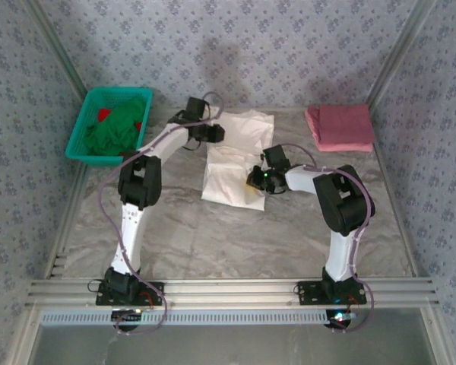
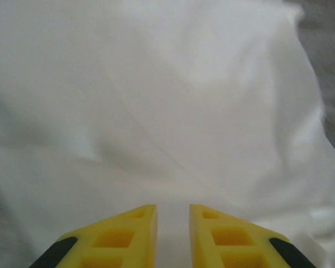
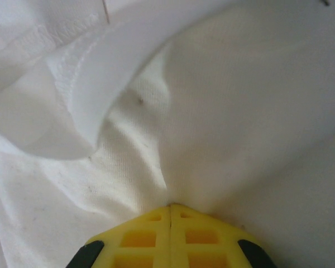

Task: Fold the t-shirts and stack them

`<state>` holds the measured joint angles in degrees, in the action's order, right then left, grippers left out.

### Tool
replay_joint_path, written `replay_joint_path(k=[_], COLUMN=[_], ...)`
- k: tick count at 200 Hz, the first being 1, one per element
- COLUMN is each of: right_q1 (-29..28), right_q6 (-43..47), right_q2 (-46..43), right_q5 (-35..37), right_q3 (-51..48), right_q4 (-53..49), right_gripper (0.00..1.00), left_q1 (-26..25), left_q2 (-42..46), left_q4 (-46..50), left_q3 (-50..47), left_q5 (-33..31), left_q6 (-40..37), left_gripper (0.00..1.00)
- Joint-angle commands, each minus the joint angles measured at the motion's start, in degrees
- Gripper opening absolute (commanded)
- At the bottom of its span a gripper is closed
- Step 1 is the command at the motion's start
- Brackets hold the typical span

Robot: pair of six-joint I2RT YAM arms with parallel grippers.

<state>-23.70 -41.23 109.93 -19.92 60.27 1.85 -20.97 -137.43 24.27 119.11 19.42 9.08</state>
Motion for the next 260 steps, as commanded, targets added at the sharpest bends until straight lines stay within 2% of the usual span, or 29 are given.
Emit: replay_joint_path(k=[1,16,30,52,78,88,114,141,160,180,204,230,260], right_q1=[0.5,0.5,0.7,1.7,3.1,3.4,4.2,4.7,5.1,5.2,4.2,1.8,-0.9], right_q6=[-0.4,0.8,1.6,0.8,-1.6,-1.8,-1.7,-1.7,-2.3,-2.9,-1.8,-1.3,-2.4], right_q2=[1.5,1.2,1.7,3.6,5.9,6.7,10.4,15.6,17.7,16.4,10.5,2.7,-2.2], right_q5=[0.7,0.5,0.3,-0.4,-1.5,-1.4,-1.4,-1.5,-1.0,-1.5,-0.2,0.9,0.7], right_q3=[1.3,4.4,7.0,9.6,11.7,13.3,20.5,28.8,32.6,33.0,28.7,19.7,8.6], right_q4=[-1.0,-3.8,-6.0,-6.1,-5.2,-5.5,-7.4,-9.0,-9.8,-9.5,-9.7,-8.2,-4.0], right_gripper=[0.00,0.00,0.00,0.00,0.00,0.00,0.00,0.00,0.00,0.00,0.00,0.00,0.00], left_q1=[2.0,1.3,1.2,-1.3,-7.5,-9.5,-11.0,-10.9,-9.6,-7.3,-5.9,-4.9,-4.2], left_q2=[2.3,10.6,19.6,30.3,33.1,32.9,32.3,29.2,27.1,24.6,21.5,18.0,15.4], left_q4=[5.0,-0.3,-8.4,-20.1,-21.9,-22.2,-27.3,-29.1,-26.7,-25.6,-25.1,-24.1,-24.2], left_q3=[3.0,-6.5,-20.1,-37.5,-46.7,-48.8,-54.5,-54.4,-50.3,-44.7,-40.4,-36.9,-37.5], left_q5=[-1.4,-3.3,-5.1,-2.3,-0.7,-2.2,-2.1,-2.5,-3.9,-1.3,-0.3,1.4,0.8], left_q6=[2.3,3.7,7.6,9.5,7.1,6.6,8.1,7.4,5.6,6.1,6.3,6.4,7.3], left_gripper=[0.20,0.22,0.23,0.27,0.26,0.24,0.23,0.23,0.23,0.23,0.23,0.24,0.24])
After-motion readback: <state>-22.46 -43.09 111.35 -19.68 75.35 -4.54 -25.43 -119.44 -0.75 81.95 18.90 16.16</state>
